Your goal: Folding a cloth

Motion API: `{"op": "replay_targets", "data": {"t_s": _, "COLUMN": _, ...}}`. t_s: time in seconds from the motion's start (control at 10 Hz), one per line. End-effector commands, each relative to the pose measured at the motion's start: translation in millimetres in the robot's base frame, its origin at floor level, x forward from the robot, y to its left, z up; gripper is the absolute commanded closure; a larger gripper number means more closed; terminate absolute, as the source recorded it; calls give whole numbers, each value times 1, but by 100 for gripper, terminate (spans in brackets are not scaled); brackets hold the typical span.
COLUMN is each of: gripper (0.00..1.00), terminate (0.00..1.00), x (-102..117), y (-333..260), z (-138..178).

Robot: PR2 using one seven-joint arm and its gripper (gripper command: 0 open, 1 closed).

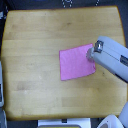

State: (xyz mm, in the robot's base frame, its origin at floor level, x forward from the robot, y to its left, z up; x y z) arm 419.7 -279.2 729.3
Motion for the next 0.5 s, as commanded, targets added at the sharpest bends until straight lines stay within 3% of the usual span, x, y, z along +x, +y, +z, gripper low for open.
{"op": "replay_targets", "data": {"t_s": 0.0, "gripper": 100, "terminate": 0, "x": 11, "y": 11, "z": -1}}
{"op": "replay_targets", "data": {"t_s": 0.4, "gripper": 100, "terminate": 0, "x": 10, "y": 11, "z": 3}}
